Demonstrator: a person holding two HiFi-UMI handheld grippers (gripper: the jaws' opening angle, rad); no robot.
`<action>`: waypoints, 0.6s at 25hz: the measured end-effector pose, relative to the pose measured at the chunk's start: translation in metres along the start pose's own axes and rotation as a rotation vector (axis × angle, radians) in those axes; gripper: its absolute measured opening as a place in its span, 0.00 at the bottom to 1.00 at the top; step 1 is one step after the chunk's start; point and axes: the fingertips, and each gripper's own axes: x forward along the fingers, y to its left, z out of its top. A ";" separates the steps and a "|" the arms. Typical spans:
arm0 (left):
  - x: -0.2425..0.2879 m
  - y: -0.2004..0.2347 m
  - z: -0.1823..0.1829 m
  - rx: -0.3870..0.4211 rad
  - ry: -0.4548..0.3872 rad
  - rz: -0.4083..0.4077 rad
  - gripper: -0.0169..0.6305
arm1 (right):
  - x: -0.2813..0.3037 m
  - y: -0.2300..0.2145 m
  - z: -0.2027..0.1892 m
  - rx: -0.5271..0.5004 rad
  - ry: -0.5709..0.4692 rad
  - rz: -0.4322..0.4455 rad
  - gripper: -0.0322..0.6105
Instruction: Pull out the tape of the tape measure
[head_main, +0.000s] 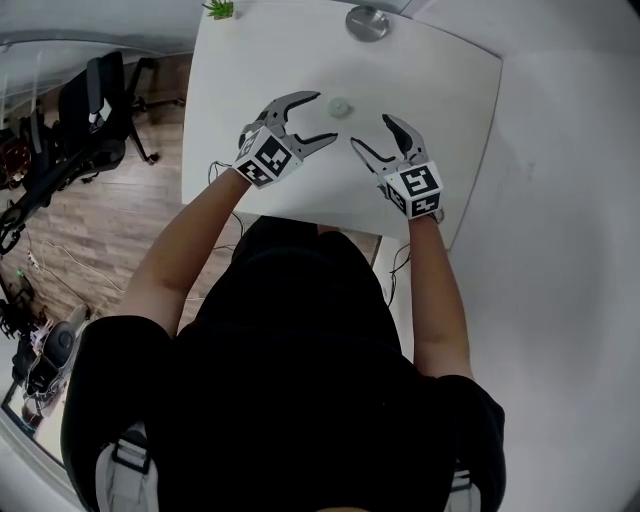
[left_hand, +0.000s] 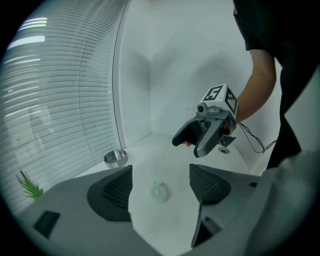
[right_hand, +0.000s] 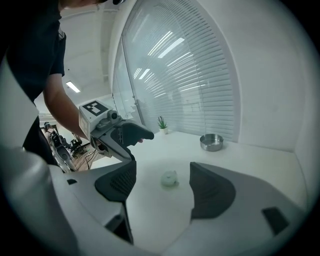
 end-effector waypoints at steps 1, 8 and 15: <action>0.003 0.000 -0.003 -0.003 0.006 -0.006 0.60 | 0.002 -0.001 -0.002 0.002 0.004 0.000 0.57; 0.020 0.000 -0.023 -0.006 0.046 -0.056 0.57 | 0.016 -0.002 -0.017 0.010 0.037 0.021 0.56; 0.040 0.001 -0.044 -0.016 0.089 -0.087 0.57 | 0.024 -0.009 -0.032 0.035 0.057 0.016 0.56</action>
